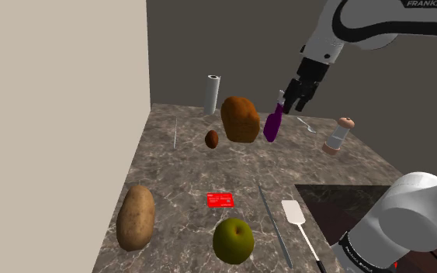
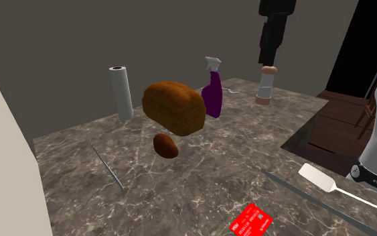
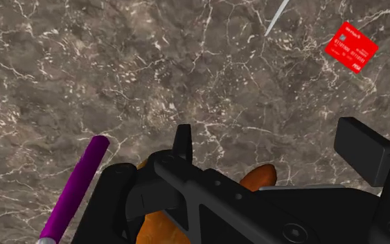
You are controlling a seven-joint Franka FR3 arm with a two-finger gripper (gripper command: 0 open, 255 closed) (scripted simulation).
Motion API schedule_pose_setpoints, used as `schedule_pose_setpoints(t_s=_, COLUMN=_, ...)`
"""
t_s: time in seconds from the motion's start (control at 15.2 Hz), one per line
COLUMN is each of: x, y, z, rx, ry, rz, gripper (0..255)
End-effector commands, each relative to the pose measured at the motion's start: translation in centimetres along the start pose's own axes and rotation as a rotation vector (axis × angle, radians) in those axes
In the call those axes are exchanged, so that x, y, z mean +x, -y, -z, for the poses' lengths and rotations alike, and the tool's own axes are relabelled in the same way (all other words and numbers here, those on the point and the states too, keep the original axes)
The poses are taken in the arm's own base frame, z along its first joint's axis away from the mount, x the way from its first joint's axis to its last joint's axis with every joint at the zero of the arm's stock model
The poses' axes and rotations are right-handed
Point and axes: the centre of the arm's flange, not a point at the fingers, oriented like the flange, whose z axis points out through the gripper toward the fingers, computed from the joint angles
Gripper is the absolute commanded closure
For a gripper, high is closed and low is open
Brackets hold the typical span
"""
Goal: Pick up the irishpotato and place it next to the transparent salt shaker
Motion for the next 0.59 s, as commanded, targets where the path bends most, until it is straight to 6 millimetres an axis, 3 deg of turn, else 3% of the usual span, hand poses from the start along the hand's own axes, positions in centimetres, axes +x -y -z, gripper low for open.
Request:
schedule_pose_setpoints(t_s=0.0, x=1.9, y=0.9, z=-2.3, rx=-0.003, ry=-0.001, rz=-0.006, gripper=0)
schedule_pose_setpoints(t_s=0.53, x=9.9, y=3.0, z=-8.9, rx=-0.014, ry=-0.002, rz=-0.030, gripper=0)
